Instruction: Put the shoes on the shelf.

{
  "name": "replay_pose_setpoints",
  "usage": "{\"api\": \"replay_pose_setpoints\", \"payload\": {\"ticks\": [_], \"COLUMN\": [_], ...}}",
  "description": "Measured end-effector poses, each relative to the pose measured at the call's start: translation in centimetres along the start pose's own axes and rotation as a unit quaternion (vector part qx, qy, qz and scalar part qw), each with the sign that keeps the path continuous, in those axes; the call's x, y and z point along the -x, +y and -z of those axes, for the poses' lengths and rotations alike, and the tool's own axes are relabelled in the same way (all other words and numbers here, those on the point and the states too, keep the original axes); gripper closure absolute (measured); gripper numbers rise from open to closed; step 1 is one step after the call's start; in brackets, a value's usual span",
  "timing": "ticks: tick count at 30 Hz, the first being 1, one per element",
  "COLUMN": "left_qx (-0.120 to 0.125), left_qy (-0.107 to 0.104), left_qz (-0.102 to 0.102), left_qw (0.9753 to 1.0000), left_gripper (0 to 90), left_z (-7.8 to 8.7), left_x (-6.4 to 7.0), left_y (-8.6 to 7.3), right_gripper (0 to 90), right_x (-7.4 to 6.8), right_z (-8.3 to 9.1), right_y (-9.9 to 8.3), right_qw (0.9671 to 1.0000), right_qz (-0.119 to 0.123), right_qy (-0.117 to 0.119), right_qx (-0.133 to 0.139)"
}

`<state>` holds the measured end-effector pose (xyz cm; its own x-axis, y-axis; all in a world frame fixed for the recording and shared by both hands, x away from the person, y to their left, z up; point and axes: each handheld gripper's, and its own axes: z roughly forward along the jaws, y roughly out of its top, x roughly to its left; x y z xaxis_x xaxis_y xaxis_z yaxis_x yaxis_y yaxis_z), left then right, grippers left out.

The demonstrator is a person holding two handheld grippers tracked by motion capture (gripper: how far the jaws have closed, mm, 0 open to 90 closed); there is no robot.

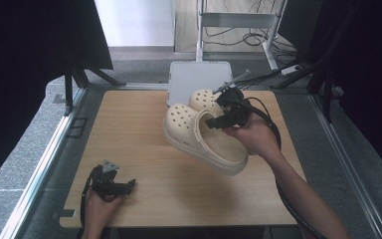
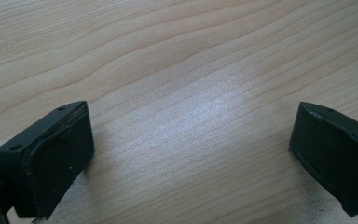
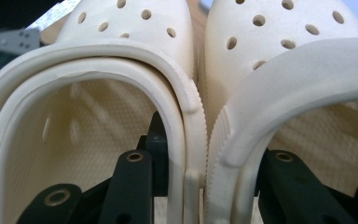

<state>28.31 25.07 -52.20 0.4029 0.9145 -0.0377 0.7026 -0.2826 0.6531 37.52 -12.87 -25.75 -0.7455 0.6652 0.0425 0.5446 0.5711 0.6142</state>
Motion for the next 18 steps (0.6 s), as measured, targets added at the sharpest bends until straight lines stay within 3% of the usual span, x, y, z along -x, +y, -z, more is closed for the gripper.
{"api": "replay_pose_setpoints", "payload": {"ticks": [9,18], "left_qx": [0.0,0.001], "left_qy": [0.0,0.002], "left_qz": [0.0,0.0], "left_qw": [1.0,1.0], "left_gripper": [0.0,0.0], "left_z": [0.0,0.0], "left_x": [0.0,0.0], "left_y": [0.0,0.0], "right_gripper": [65.9,65.9], "right_x": [1.3,2.8], "right_z": [-0.7,-2.4], "right_y": [2.9,5.3], "right_qw": [0.999,0.9964], "right_qz": [-0.028,-0.064], "right_qy": [-0.035,-0.055], "right_qx": [0.006,0.004]}}
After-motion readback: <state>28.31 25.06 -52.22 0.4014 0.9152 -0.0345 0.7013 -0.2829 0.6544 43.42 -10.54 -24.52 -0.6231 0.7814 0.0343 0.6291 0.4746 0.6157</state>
